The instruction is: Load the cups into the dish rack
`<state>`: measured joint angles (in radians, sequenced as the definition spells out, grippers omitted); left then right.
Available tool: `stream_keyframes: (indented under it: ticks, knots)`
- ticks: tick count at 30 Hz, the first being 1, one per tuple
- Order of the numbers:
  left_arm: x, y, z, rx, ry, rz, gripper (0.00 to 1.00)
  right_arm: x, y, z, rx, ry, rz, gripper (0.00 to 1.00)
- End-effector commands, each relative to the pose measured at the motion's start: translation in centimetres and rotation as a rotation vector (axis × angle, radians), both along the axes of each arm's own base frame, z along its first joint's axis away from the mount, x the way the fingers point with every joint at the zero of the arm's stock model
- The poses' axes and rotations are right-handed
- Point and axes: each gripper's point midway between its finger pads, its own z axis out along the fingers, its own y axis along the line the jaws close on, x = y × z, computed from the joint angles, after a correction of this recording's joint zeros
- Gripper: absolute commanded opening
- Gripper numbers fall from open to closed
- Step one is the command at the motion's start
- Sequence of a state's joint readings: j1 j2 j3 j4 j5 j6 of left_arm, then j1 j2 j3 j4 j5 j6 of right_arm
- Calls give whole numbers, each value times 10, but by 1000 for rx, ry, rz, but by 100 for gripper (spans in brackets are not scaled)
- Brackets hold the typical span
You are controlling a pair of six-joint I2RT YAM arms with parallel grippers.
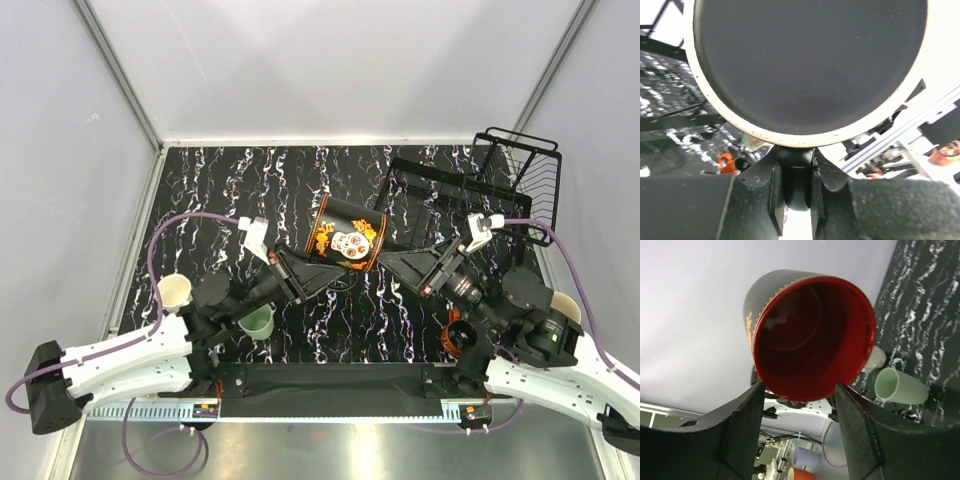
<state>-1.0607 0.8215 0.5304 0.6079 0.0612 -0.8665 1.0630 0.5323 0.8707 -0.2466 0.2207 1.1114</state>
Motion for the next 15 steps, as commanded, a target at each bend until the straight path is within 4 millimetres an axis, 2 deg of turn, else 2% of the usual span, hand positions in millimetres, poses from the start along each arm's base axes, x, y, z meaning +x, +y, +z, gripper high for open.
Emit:
stream_keyframes:
  ticks: [1, 6, 9, 10, 11, 12, 13, 14, 15]
  knots:
    - [-8, 40, 89, -161, -198, 101, 0, 3, -10, -12, -54, 27, -43, 65]
    - [5, 61, 82, 26, -223, 234, 0, 3, -9, -34, -84, 63, -40, 66]
    - [15, 77, 85, 158, -243, 318, 0, 4, -5, -49, -118, 78, -35, 66]
    - [19, 74, 72, 255, -264, 327, 0, 5, -3, -55, -135, 86, -32, 65]
    - [20, 73, 71, 292, -280, 327, 0, 5, -1, -62, -155, 97, -26, 63]
    - [20, 78, 87, 295, -300, 341, 0, 6, 3, -79, -203, 121, -22, 61]
    - [26, 72, 74, 377, -301, 337, 0, 5, 5, -87, -230, 135, -14, 59]
    - [28, 72, 76, 397, -308, 345, 0, 5, 7, -98, -262, 148, -10, 55]
    - [29, 73, 86, 395, -320, 353, 0, 6, 10, -117, -313, 178, -5, 52]
